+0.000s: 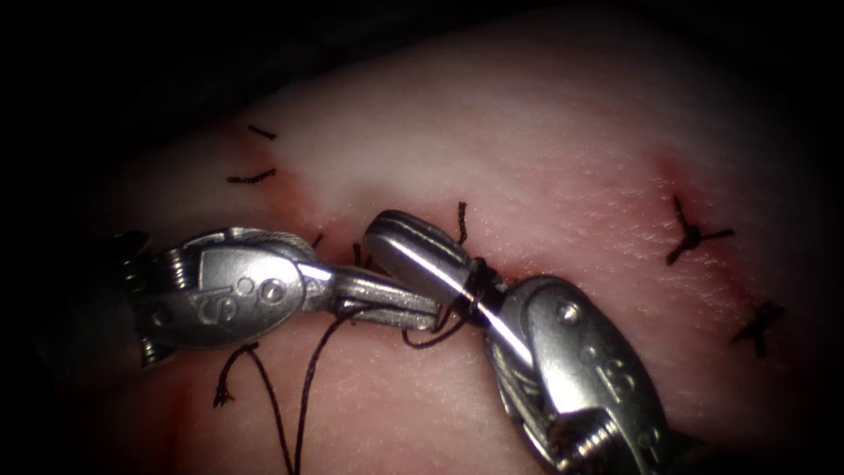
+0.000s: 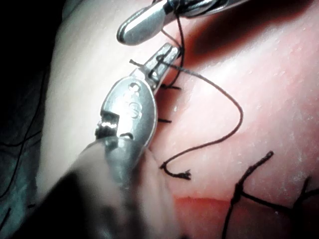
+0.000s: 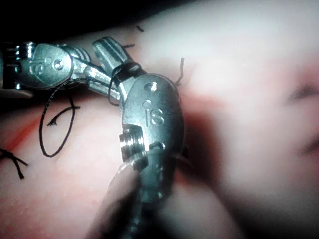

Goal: Wound Closure
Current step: Wrap suture around right hand once counter-clockwise, then pick up suture tail with right grasper

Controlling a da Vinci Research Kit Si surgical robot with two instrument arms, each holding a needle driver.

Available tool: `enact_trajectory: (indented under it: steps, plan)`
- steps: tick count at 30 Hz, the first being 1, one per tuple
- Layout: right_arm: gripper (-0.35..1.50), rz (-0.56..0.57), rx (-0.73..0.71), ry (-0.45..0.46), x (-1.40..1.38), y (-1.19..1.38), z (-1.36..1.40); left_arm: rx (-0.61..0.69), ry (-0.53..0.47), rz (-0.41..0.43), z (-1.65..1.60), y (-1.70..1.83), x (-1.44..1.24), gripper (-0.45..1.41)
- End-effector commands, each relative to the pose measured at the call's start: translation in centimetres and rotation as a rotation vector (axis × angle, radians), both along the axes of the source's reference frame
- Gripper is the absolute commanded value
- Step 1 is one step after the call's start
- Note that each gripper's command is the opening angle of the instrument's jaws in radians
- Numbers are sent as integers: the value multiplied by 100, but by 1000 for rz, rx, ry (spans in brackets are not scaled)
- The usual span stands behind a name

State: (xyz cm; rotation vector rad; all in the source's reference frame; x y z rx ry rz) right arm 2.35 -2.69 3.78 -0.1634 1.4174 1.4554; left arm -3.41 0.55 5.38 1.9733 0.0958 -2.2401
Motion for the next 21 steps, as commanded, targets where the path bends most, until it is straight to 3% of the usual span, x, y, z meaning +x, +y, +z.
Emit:
enact_trajectory:
  steps: [1,4,5,7,12,21]
  plan:
    - [14,33,38,20,10,0,5,1,1,-4,3,8,-6,-45]
    - [29,52,88,17,9,-4,11,3,4,-5,5,4,-8,-45]
    - [54,58,129,10,8,-6,18,0,5,-5,5,2,-10,-45]
    - [73,78,164,8,6,-8,26,0,6,-6,6,1,-10,-45]
    - [73,127,246,13,-4,-12,47,4,8,-13,7,2,-13,-45]
    - [79,190,322,15,-21,-8,60,0,15,-24,21,10,-23,-45]
